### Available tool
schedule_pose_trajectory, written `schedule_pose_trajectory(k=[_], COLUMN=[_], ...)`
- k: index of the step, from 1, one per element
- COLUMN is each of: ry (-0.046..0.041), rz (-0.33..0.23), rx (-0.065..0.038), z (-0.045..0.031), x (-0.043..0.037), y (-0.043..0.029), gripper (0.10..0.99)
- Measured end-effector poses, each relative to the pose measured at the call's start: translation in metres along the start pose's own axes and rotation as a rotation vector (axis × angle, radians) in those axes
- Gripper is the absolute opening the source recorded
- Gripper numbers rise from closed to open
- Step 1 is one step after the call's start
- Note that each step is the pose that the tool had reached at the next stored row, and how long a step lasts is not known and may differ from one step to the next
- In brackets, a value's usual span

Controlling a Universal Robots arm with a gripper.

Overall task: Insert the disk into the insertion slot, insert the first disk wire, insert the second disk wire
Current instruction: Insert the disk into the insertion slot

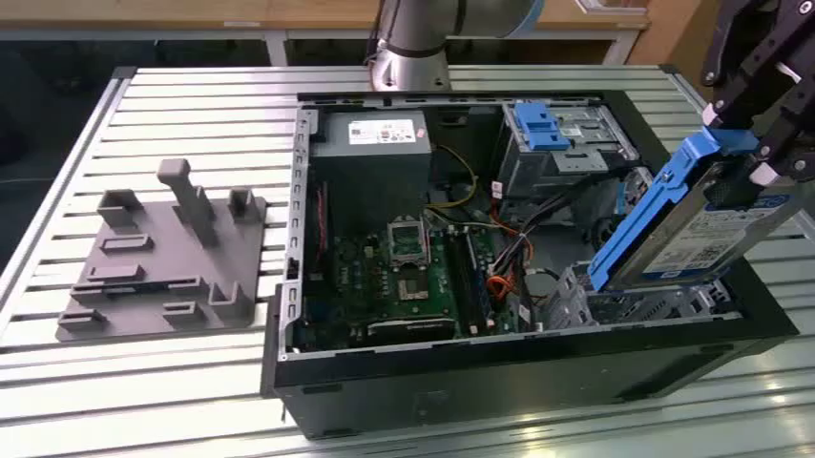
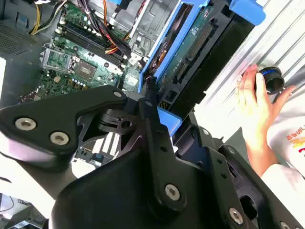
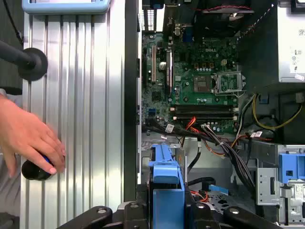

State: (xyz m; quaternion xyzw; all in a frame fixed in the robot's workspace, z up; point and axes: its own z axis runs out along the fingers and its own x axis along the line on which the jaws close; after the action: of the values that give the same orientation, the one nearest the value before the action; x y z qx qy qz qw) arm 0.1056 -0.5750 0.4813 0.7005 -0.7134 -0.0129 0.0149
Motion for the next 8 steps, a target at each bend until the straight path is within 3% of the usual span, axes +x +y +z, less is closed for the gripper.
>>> schedule_pose_trajectory(k=[8], ry=[0.0001], rz=[0.000], rx=[0.000], z=[0.0000], x=[0.0000], y=[0.0000], gripper=[0.365])
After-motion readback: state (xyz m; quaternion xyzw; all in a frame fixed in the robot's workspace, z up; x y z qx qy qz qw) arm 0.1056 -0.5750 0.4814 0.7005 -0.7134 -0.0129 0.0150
